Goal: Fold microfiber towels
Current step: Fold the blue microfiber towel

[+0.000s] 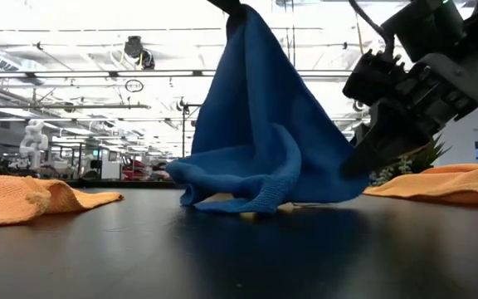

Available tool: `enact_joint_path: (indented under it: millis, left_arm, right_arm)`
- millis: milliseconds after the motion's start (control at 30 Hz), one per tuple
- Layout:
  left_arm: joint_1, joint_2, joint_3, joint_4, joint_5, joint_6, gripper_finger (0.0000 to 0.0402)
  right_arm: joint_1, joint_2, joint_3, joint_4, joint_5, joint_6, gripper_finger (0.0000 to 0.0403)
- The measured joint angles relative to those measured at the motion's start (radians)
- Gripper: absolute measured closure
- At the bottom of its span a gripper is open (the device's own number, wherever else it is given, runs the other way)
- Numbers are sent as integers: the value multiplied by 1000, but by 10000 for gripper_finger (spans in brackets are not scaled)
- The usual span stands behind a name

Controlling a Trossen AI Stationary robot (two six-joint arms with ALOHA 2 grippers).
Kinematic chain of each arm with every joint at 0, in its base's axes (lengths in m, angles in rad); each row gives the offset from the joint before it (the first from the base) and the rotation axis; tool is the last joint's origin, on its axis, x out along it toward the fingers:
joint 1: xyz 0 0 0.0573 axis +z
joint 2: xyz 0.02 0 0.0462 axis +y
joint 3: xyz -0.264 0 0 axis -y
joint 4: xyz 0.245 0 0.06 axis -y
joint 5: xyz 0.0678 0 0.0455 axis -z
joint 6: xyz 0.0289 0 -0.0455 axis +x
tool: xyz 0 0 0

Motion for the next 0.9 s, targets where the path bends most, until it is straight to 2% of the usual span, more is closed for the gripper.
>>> enact_joint_path:
  millis: [100, 233, 500, 767, 900]
  left_arm:
    - [-6, -19, -2, -54, 61, -50, 401]
    - [-8, -53, -3, -83, 172, -133, 401]
    - [-65, -106, -3, -123, 249, -259, 401]
    - [-143, -116, -3, -95, 378, -382, 400]
    - [-178, -115, -3, 19, 448, -433, 399]
  right_arm:
    - [3, 0, 0, 73, -61, -45, 395]
    - [9, -35, 4, 158, -137, -77, 394]
    - [85, -262, 5, 125, -164, -121, 402]
    - [199, -459, 5, 85, -191, -130, 402]
    - [244, -500, 5, 75, -248, -111, 402]
